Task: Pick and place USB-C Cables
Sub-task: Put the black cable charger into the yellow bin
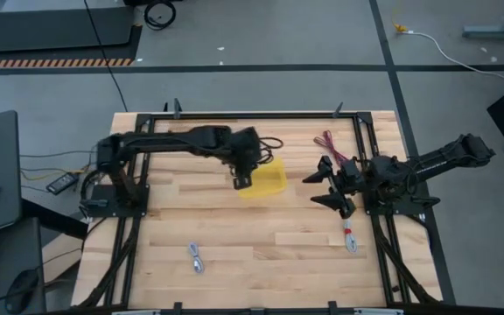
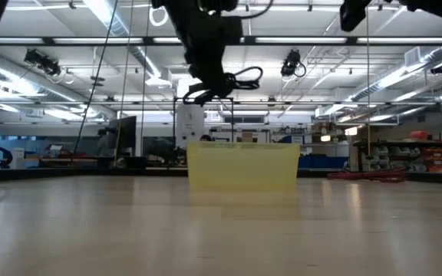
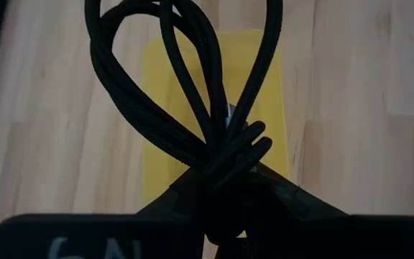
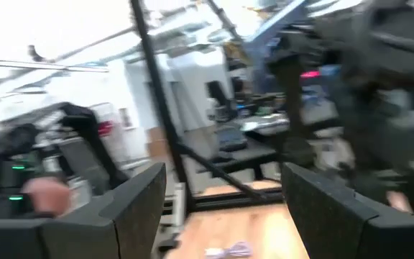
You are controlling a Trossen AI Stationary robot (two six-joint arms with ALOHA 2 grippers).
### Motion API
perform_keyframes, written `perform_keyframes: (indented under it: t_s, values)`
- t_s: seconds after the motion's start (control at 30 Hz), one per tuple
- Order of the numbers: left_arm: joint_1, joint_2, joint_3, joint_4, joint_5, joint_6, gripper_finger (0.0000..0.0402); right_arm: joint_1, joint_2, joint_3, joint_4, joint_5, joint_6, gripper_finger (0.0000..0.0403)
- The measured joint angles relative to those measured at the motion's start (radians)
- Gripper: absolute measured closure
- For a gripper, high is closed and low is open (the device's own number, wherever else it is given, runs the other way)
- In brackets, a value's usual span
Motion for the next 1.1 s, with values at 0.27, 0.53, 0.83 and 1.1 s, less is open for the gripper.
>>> perform_keyframes:
  t_s: [0.27,0.53,0.83,1.1]
  values:
    - [0.001,0.153,0.066,-0.047,-0.005,0.031,0.0314,0.096,-0.027,0.000,-0.008,-0.088,-0.001,0.0120]
    - [0.000,0.193,0.066,0.045,-0.009,0.036,0.0313,0.151,-0.016,0.000,-0.030,-0.098,-0.007,0.0120]
    - [0.001,0.193,0.066,0.000,-0.009,0.063,0.0312,0.153,0.007,0.000,-0.031,-0.086,-0.009,0.0120]
    - [0.000,0.198,0.066,0.010,-0.016,0.044,0.0270,0.153,0.013,0.000,-0.031,-0.086,-0.004,0.0120]
